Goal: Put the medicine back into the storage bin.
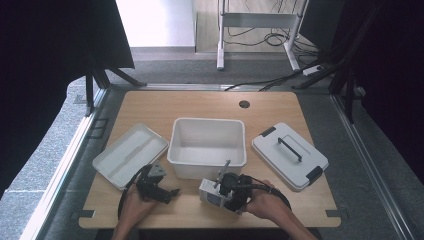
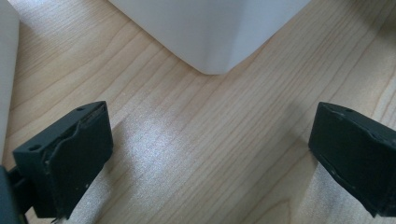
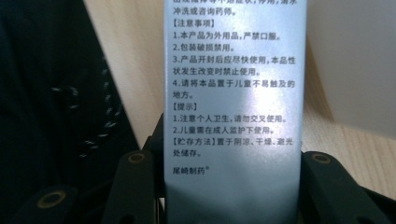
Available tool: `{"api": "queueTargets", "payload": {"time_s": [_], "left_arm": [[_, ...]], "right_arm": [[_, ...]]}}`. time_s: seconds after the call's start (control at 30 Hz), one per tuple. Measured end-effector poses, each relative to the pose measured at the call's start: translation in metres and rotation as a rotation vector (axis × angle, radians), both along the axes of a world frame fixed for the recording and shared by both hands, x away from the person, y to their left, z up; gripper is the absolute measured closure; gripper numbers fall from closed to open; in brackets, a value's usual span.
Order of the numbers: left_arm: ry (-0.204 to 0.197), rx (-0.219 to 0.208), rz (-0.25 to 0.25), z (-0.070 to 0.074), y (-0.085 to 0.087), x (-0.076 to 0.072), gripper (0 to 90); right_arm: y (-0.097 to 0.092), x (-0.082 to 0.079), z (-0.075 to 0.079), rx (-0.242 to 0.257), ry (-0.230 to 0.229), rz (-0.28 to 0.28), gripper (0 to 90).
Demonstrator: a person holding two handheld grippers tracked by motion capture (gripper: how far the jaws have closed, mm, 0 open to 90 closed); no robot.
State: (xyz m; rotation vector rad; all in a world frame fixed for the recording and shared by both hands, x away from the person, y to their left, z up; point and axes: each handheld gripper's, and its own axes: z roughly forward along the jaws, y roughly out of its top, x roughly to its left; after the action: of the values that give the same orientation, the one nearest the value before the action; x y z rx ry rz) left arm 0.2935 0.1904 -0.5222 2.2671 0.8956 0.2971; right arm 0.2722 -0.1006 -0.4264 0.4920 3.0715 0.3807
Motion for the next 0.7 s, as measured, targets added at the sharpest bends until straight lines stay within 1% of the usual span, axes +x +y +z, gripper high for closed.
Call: {"api": "queueTargets", "payload": {"time_s": [0.27,0.47,0.5,0.57,0.7], "left_arm": [[0.000,0.001,0.000,0.000,0.000,0.000,0.0],[0.000,0.000,0.002,0.000,0.000,0.000,0.0],[0.000,0.000,0.002,0.000,0.000,0.000,0.0],[0.000,0.001,0.002,0.000,0.000,0.000,0.0],[0.001,0.000,0.004,0.000,0.000,0.000,0.0]], "right_arm": [[-0.001,0.003,0.030,0.030,0.028,0.017,56.5],[0.002,0.003,0.054,0.035,0.037,0.029,56.6],[0.002,0.004,0.060,0.036,0.041,0.031,56.6],[0.002,0.005,0.067,0.036,0.040,0.031,56.6],[0.004,0.008,0.085,0.041,0.029,0.031,56.7]]}}
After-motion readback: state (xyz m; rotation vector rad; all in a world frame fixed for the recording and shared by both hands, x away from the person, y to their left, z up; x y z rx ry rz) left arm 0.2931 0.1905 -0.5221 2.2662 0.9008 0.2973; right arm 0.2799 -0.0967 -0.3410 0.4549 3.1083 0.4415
